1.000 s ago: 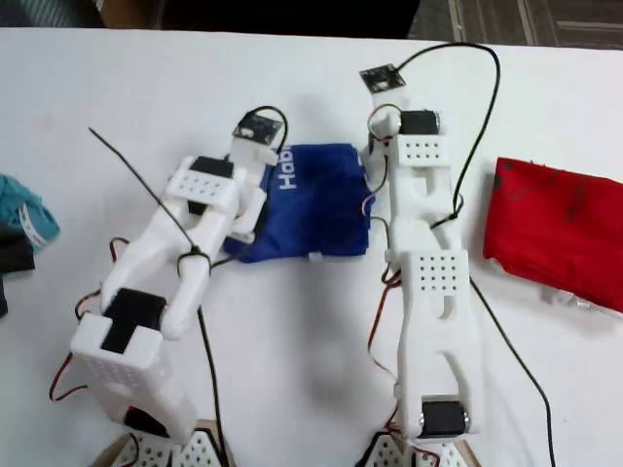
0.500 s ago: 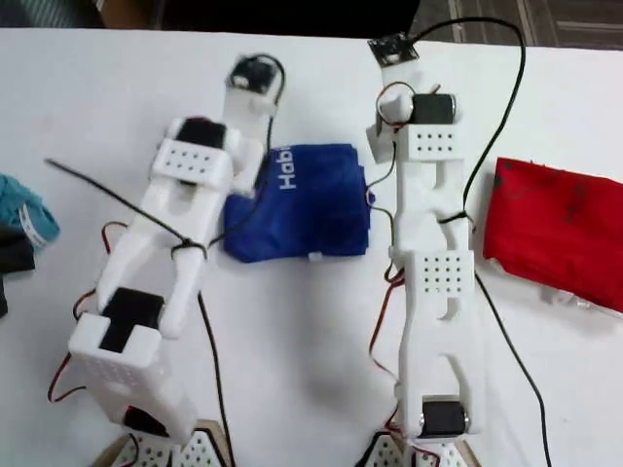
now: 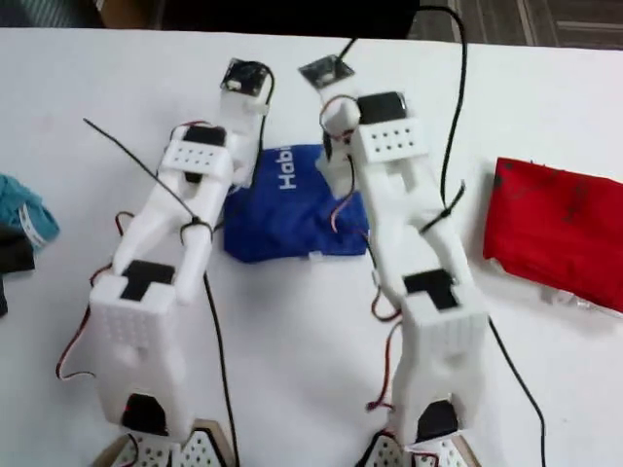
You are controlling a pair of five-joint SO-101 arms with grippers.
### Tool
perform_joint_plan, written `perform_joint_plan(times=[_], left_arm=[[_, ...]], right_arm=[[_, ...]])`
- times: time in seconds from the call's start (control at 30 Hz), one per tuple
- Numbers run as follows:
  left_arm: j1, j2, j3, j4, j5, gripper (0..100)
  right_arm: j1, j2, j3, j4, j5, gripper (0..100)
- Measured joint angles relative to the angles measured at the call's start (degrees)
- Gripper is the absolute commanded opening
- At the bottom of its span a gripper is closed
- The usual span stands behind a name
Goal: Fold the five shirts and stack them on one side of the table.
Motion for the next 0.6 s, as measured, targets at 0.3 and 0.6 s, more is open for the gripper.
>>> perform_joint_plan(times=[0.3, 0.6], left_arm=[[0.00, 7.74, -10.46, -0.18, 0.00, 3], [0.00, 16.00, -18.29, 1.41, 0.00, 3]], right_arm=[[1.58, -12.84, 37.19, -19.78, 0.00, 2.3], [6.15, -13.54, 43.78, -24.44, 0.00, 2.3]])
